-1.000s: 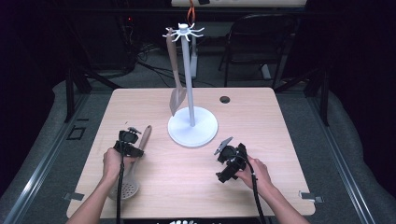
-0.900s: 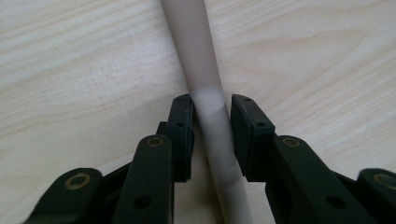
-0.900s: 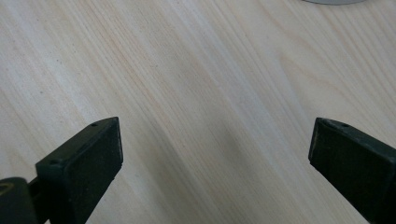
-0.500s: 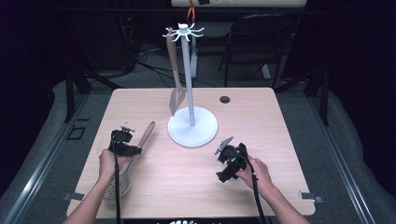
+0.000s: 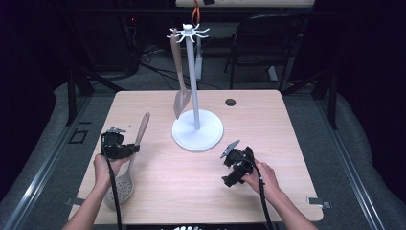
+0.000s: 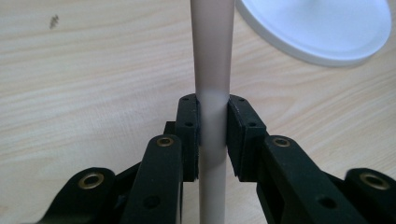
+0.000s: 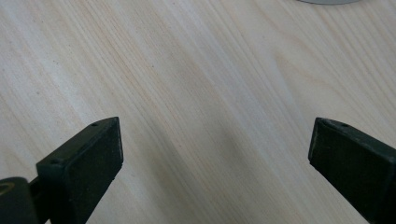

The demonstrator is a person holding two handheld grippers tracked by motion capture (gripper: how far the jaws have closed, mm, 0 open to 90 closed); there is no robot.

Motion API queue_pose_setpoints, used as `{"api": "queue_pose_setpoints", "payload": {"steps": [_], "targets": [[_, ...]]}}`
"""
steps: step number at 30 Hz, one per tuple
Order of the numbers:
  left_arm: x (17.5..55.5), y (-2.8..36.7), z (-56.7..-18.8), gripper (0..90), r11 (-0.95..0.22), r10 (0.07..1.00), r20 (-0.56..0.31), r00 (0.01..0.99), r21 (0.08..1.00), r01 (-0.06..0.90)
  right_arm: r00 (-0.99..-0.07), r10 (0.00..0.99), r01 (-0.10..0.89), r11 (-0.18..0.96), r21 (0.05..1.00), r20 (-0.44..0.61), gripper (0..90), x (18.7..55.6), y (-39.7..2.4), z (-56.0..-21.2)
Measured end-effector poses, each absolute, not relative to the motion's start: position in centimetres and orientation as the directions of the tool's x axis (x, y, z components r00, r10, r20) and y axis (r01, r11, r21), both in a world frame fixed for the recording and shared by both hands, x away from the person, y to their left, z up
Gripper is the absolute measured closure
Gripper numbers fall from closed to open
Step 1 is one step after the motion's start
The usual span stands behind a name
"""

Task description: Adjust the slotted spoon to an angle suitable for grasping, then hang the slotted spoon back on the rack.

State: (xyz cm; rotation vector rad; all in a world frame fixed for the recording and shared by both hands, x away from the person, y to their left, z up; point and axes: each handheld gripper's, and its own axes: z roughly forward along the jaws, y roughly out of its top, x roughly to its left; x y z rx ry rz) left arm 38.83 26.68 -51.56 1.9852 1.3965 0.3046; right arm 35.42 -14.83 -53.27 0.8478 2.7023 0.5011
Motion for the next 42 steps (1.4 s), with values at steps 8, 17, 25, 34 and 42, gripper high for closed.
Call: {"api": "queue_pose_setpoints", "payload": {"steps": [8,17,25,34,42], "targets": [[38.0,26.9,-50.5,75.9,-0.174,0.897,-0.169,0.408,0.714,0.678,-0.797,0.587,0.496,0.772,0.397,-0.146,2.6,35.4,-14.8,-53.3],[37.3,27.0,-49.8,75.9,-0.132,0.888,-0.18,0.422,0.781,0.611,-0.796,0.588,0.499,0.771,0.395,-0.142,2.6,35.5,-14.8,-53.4],[37.0,27.0,-49.5,75.9,-0.12,0.886,-0.178,0.428,0.803,0.584,-0.797,0.585,0.5,0.779,0.379,-0.149,2.6,35.6,-14.8,-53.4],[36.3,26.7,-48.3,76.0,-0.122,0.882,-0.145,0.448,0.849,0.514,-0.798,0.587,0.501,0.773,0.388,-0.139,2.7,35.6,-14.8,-53.6],[35.0,26.0,-46.9,75.9,-0.132,0.884,-0.074,0.461,0.908,0.398,-0.801,0.58,0.496,0.783,0.374,-0.151,2.7,35.6,-14.7,-53.5]]}}
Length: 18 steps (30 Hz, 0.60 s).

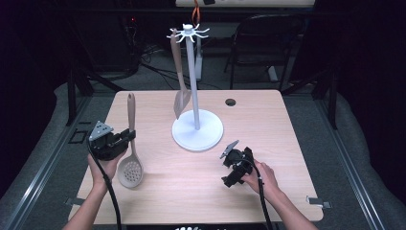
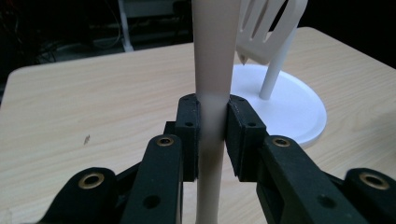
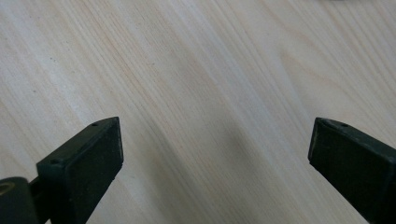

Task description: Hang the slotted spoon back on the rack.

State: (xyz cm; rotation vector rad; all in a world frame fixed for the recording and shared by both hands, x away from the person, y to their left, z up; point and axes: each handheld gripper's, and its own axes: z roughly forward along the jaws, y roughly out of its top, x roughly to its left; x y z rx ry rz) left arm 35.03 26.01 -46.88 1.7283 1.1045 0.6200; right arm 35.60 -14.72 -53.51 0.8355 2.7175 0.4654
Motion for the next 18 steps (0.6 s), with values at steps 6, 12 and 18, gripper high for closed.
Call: {"api": "queue_pose_setpoints", "payload": {"steps": [6,12,18], "targets": [[34.3,25.4,-46.0,75.9,-0.136,0.878,-0.039,0.476,0.935,0.328,-0.799,0.584,0.498,0.775,0.389,-0.141,2.6,35.6,-14.7,-53.6],[34.2,25.0,-45.4,75.9,-0.124,0.869,-0.026,0.493,0.955,0.269,-0.802,0.581,0.5,0.78,0.376,-0.14,2.6,35.5,-14.8,-53.6],[34.4,24.2,-44.3,76.0,-0.132,0.861,0.001,0.508,0.966,0.221,-0.799,0.584,0.499,0.775,0.389,-0.139,2.6,35.6,-14.8,-53.6]]}}
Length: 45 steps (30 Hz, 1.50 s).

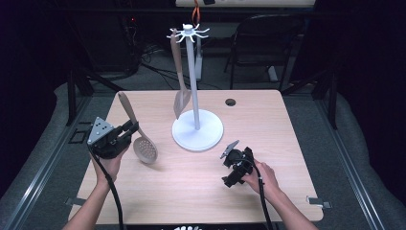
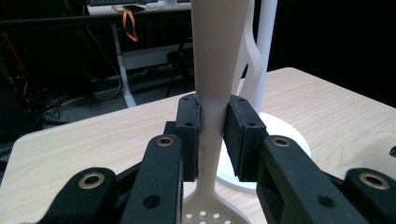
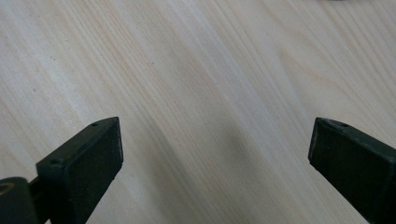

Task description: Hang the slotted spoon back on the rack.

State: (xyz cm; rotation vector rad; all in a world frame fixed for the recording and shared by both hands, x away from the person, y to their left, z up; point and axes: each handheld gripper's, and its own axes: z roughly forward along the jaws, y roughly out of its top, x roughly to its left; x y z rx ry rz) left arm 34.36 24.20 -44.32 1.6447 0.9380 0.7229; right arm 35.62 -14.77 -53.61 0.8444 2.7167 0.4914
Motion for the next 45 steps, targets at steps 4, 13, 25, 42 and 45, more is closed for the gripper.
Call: {"api": "queue_pose_setpoints", "payload": {"steps": [4,13,25,42,45], "targets": [[34.6,23.9,-43.9,76.0,-0.139,0.857,0.009,0.514,0.967,0.215,-0.801,0.582,0.501,0.781,0.373,-0.14,2.6,35.8,-14.8,-53.7],[35.2,22.5,-43.0,75.9,-0.16,0.84,0.027,0.542,0.966,0.201,-0.798,0.586,0.503,0.777,0.378,-0.142,2.6,35.5,-15.0,-53.6],[36.3,20.3,-41.3,75.9,-0.194,0.815,0.061,0.576,0.965,0.174,-0.795,0.589,0.507,0.778,0.371,-0.149,2.6,35.3,-15.2,-53.6],[38.7,18.3,-39.6,76.0,-0.193,0.8,0.042,0.598,0.963,0.191,-0.789,0.598,0.517,0.771,0.372,-0.141,2.7,35.2,-15.3,-53.8],[39.2,17.8,-39.1,76.0,-0.196,0.794,0.043,0.606,0.962,0.189,-0.791,0.593,0.515,0.777,0.362,-0.15,2.7,35.3,-15.4,-53.7]]}}
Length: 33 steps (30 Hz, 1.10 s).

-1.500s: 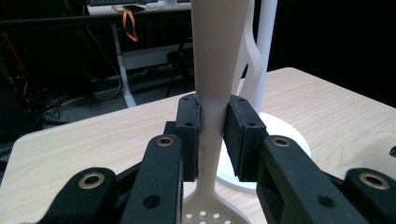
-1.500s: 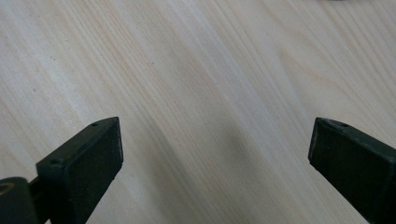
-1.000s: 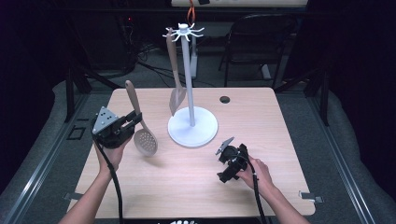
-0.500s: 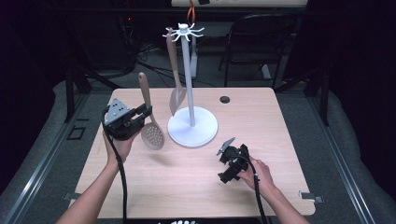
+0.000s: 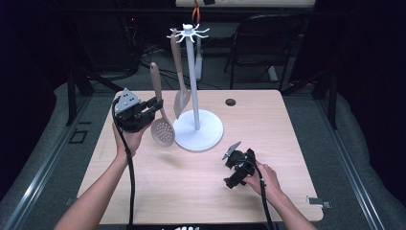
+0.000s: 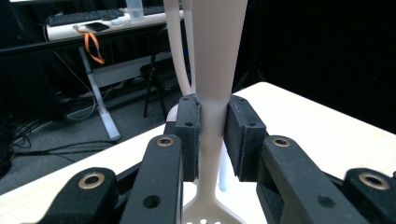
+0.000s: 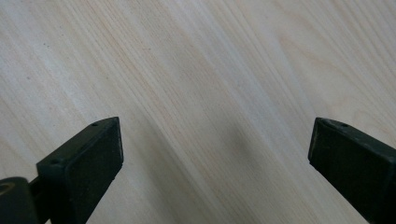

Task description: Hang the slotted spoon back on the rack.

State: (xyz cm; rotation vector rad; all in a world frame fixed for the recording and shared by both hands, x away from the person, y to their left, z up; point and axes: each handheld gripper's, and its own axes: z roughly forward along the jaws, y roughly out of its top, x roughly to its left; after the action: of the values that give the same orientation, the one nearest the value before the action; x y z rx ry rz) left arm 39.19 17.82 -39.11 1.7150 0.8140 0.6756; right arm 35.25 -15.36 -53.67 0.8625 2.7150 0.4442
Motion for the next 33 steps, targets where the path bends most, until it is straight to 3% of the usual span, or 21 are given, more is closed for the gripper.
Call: {"api": "queue_pose_setpoints", "payload": {"steps": [33], "targets": [[42.3,13.5,-35.6,75.9,-0.199,0.799,0.022,0.601,0.953,0.229,-0.785,0.604,0.521,0.765,0.379,-0.139,2.9,35.2,-15.5,-53.7]]}}
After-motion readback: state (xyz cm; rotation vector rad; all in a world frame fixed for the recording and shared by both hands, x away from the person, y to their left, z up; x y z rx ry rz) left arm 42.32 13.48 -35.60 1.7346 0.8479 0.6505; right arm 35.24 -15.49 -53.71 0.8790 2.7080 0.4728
